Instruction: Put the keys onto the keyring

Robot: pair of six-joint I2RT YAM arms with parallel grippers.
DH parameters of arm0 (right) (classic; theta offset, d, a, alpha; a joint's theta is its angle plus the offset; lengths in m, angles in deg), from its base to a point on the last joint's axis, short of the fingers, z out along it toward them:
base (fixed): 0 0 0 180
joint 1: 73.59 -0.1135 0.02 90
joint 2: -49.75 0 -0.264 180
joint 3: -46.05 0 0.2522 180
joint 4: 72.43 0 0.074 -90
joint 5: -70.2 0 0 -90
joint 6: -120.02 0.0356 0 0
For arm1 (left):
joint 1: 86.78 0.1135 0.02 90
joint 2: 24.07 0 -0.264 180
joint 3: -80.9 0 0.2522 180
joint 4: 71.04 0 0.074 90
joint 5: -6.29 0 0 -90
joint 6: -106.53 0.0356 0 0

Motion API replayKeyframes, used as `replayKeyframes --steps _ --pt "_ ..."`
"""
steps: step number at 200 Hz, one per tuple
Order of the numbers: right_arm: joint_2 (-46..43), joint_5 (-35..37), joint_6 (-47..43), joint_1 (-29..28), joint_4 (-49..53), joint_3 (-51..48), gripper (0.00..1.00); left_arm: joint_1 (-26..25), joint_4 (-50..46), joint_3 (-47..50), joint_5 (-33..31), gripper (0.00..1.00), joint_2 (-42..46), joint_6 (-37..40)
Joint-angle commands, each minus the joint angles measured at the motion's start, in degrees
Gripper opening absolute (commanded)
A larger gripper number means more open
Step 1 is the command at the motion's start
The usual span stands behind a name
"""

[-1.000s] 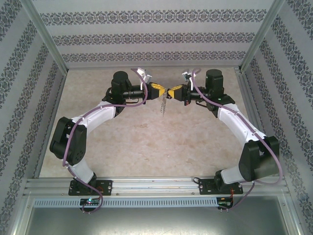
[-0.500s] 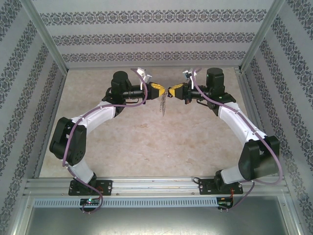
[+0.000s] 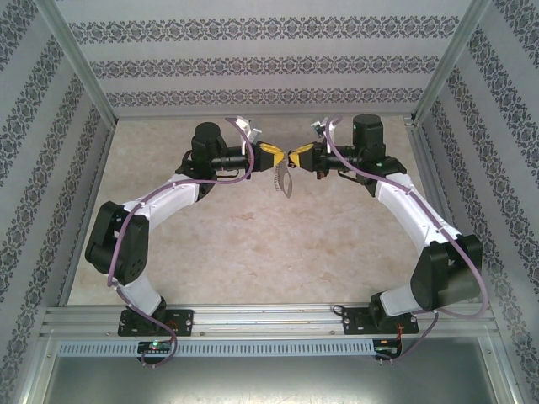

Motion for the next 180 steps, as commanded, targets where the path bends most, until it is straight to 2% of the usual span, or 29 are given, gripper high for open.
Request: replayKeyframes --steps 1,141,180 --pt "1.4 0.4 -2.6 -1.2 1.9 2.8 0.0 -0.8 1.0 -0.4 1.6 0.0 1.9 1.0" --pt "-1.3 2.8 -2.0 3.0 0.4 -1.6 0.0 -0.9 1.4 -0.7 1.6 0.0 1.7 0.7" --pt "0.6 1.8 -2.2 1.4 1.2 0.4 0.0 -0.9 1.2 -1.0 1.4 0.0 1.8 0.6"
